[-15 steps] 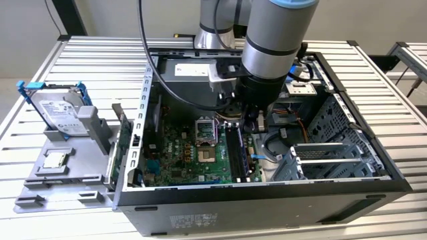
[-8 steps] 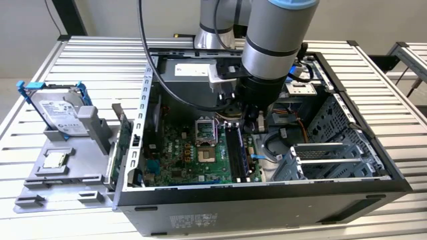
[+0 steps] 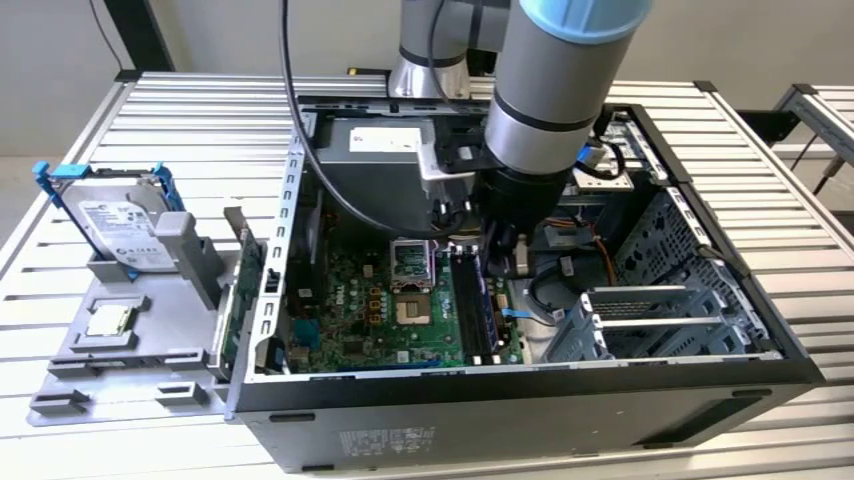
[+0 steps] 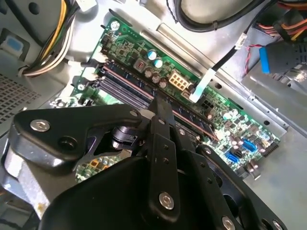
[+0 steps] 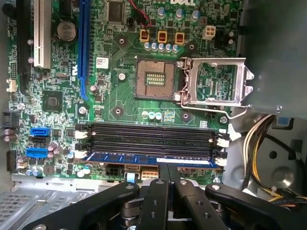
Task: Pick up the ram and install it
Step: 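Press down the ram until it locks into place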
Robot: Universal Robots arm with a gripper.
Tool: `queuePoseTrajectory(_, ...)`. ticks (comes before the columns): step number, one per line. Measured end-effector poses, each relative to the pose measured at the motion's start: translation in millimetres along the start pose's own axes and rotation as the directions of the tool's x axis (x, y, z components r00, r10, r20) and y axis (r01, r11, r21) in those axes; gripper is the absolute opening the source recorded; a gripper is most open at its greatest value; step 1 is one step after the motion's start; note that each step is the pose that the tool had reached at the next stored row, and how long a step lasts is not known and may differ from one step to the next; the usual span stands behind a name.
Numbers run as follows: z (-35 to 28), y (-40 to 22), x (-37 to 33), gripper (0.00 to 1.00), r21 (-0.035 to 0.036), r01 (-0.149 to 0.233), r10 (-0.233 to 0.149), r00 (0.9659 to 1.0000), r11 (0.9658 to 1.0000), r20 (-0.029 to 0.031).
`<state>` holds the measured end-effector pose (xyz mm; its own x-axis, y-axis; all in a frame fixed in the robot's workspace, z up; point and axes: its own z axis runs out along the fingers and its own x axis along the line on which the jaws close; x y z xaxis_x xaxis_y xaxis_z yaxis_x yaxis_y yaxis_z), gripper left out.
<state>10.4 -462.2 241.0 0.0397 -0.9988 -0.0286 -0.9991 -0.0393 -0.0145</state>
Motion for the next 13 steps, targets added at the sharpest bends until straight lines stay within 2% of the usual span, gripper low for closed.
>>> queuePoseTrajectory(13, 23.2, 0.2, 0.9, 0.0, -0.0005, 0.0, 0.0, 1.0, 1.0, -0.0015)
